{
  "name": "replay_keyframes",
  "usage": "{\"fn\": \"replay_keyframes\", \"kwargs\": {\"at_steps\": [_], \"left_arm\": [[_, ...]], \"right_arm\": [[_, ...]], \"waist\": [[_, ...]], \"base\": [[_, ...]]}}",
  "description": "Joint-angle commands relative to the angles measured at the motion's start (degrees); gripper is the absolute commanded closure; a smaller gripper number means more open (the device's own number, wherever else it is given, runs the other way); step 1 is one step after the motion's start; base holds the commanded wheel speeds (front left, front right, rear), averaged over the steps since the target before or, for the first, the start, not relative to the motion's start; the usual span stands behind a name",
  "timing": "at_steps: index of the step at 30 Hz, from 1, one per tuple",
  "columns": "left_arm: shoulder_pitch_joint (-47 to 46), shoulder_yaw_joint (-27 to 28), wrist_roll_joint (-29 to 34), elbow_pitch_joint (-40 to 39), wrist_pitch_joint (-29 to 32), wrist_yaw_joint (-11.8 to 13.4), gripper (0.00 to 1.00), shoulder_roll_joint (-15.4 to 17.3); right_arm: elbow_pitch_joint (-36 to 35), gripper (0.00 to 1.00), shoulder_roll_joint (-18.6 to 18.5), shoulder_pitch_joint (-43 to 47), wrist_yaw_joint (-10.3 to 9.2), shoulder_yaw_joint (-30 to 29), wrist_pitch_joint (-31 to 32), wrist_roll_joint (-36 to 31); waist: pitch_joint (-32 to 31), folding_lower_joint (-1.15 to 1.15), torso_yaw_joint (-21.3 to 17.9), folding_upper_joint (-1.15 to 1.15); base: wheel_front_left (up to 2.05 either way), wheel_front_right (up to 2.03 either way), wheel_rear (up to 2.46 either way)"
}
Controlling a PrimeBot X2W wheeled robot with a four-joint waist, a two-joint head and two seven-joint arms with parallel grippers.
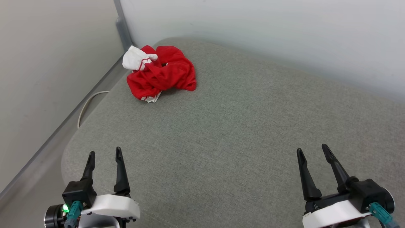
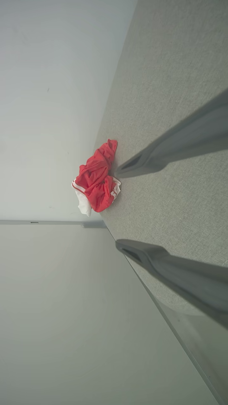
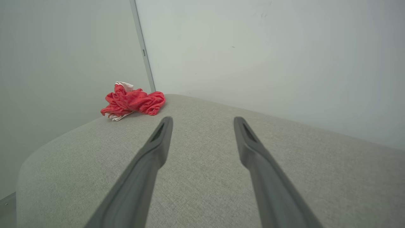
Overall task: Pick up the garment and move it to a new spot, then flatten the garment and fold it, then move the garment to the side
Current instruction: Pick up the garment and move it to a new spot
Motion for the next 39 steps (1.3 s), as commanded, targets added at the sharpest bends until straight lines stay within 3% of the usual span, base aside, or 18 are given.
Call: {"fn": "replay_keyframes", "kwargs": {"at_steps": [1,9,16,21,29,33,39], "left_arm": [[-0.75,0.32,-0.01,0.12,-0.16,-0.27,0.00,-0.04],[-7.20,4.37,0.57,1.34,-0.16,-3.33,0.00,-0.03],[-19.92,12.27,-0.78,3.91,-0.16,-7.89,0.00,1.98],[-28.79,15.97,-0.39,5.29,-0.15,-10.56,0.00,6.12],[-41.49,17.44,-1.85,11.16,-0.15,-12.35,0.00,13.86],[-47.92,15.26,-4.40,16.92,5.14,-12.87,0.00,18.99],[-56.06,7.08,-14.38,23.85,24.58,-12.94,0.00,25.99]], "right_arm": [[-0.06,0.00,-0.03,-0.83,-0.04,0.08,-0.20,-0.32],[-0.85,0.00,-0.03,-2.29,-0.04,0.42,-0.20,-2.31],[-2.82,0.00,-0.04,-5.52,-0.04,-0.37,-0.20,-5.63],[-4.63,0.00,-0.05,-8.86,-0.04,-0.47,-0.20,-7.48],[-7.71,0.00,-0.77,-12.10,-0.04,-1.78,-0.20,-9.07],[-9.12,0.00,-1.29,-13.02,-0.04,-2.41,-0.21,-9.40],[-10.58,0.00,-1.86,-14.15,-0.04,-3.28,-0.20,-9.72]], "waist": [[0.32,0.00,-0.51,0.00],[3.44,0.00,-3.47,0.00],[9.79,0.00,-7.22,0.00],[15.78,0.00,-10.51,0.00],[22.71,0.00,-13.10,0.00],[24.84,0.00,-13.90,0.00],[27.18,0.00,-14.67,0.00]], "base": [[0.00,0.00,0.00],[0.00,0.00,0.00],[0.00,0.00,0.00],[0.00,0.00,0.00],[0.00,0.00,0.00],[0.00,0.00,0.00],[0.00,0.00,0.00]]}}
